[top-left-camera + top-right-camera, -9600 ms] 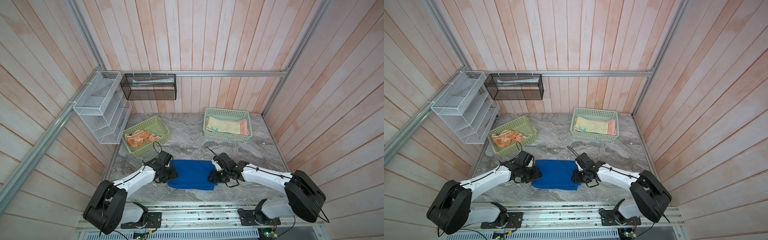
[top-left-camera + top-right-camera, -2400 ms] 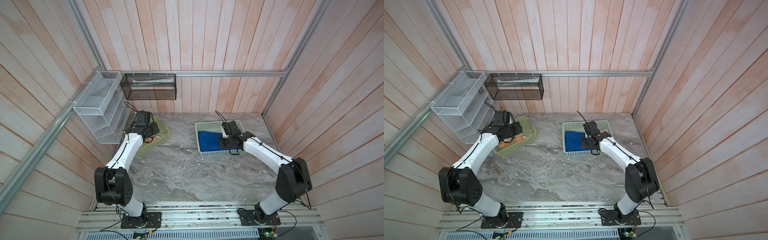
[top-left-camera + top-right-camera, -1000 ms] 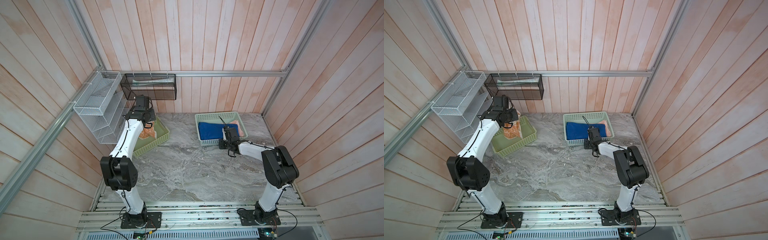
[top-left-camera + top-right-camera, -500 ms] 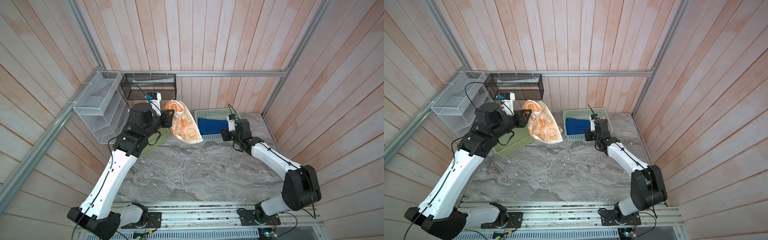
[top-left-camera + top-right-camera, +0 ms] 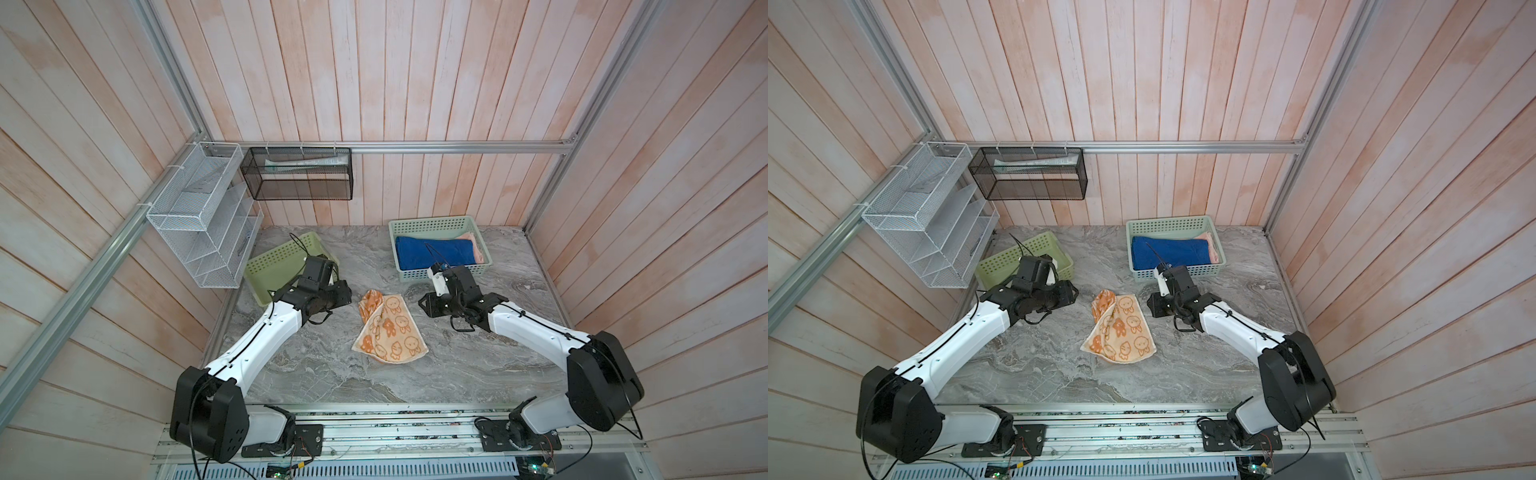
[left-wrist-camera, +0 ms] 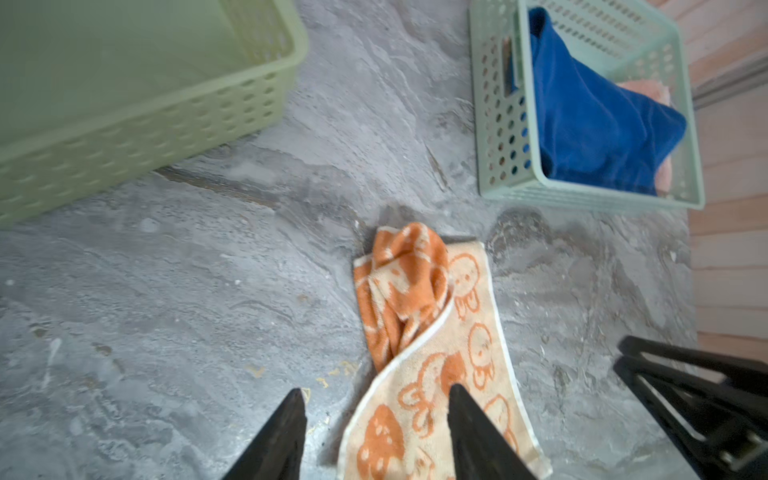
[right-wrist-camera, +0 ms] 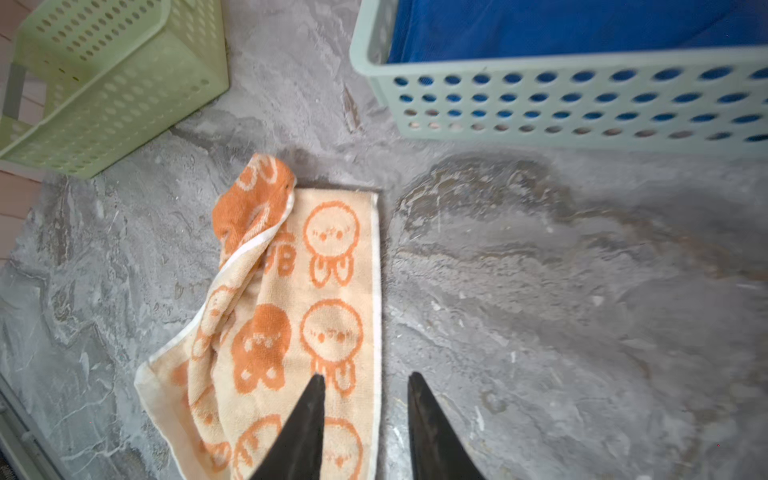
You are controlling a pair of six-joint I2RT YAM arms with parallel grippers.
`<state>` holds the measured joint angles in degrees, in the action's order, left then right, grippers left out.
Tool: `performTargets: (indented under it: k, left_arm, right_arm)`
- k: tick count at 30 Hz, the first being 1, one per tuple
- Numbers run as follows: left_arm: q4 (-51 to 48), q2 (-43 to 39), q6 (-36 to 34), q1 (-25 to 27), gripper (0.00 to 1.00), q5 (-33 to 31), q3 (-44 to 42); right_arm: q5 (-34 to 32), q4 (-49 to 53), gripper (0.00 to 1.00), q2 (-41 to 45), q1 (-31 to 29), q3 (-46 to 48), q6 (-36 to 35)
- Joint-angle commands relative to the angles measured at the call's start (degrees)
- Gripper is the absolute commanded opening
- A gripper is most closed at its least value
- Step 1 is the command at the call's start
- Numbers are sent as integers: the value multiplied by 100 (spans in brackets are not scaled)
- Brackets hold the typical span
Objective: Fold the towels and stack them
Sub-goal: 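Lift the orange towel out with the left gripper and drop it on the table, then grasp the orange towel's near corners with both grippers and lift it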
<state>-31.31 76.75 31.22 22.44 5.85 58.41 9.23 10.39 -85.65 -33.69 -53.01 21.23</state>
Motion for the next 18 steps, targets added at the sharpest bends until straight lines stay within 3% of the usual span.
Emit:
performTargets:
  k: [1, 5, 9, 18]
  left_arm:
    - [357, 19, -66, 254, 56, 382, -486]
    - [-76, 27, 382, 584, 57, 150, -985]
    - [-172, -487, 1037, 657, 61, 130, -1676]
    - [1427, -928, 2274, 685, 61, 945, -2773]
  right_arm:
    - [149, 192, 38, -210, -332, 96, 428]
    - [-21, 516, 44, -262, -813, 242, 678]
    - [-291, 916, 50, -6, -1043, 573, 1151]
    - [72, 1026, 55, 87, -948, 912, 1880]
